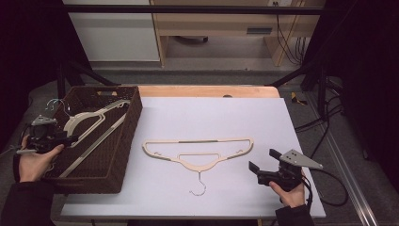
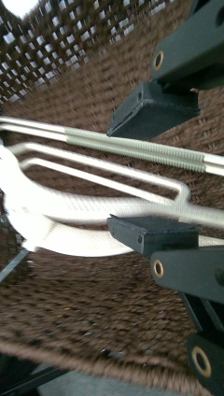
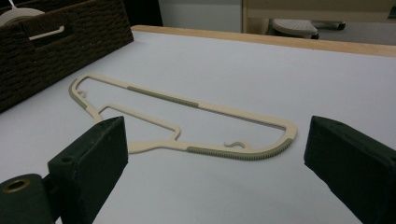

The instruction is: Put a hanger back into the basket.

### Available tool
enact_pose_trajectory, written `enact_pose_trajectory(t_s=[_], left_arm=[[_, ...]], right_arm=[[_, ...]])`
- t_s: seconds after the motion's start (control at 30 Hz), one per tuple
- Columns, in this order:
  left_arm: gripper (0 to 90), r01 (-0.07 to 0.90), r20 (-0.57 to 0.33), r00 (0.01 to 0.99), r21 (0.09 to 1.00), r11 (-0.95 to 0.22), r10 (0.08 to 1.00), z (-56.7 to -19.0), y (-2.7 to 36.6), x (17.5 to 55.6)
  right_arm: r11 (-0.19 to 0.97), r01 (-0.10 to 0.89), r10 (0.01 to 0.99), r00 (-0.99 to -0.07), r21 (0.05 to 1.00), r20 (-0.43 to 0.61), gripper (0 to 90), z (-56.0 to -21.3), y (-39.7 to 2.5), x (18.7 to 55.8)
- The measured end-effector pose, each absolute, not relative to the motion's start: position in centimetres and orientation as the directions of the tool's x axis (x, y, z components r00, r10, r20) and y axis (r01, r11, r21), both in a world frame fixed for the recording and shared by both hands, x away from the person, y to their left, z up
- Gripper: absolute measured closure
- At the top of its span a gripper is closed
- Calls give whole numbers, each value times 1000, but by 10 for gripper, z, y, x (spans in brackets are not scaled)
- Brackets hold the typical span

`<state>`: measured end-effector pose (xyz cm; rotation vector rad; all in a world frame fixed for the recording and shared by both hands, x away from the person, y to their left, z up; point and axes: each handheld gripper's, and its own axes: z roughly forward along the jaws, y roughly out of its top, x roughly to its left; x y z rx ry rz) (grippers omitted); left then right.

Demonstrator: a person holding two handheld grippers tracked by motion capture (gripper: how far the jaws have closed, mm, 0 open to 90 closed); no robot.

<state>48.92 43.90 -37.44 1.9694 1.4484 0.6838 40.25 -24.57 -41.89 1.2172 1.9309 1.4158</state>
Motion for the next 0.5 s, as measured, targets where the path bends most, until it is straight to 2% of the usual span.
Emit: enact_pose_trajectory(t_s=[0.33, 0.5], left_arm=[[394, 474, 96, 354, 839, -267, 930, -338, 401, 462], [302, 374, 83, 429, 890, -261, 900, -330, 370, 449]], right_arm=[[84, 375, 848, -514, 923, 132, 66, -416, -245, 401], [88, 366, 844, -521, 926, 126, 66, -414, -242, 399]])
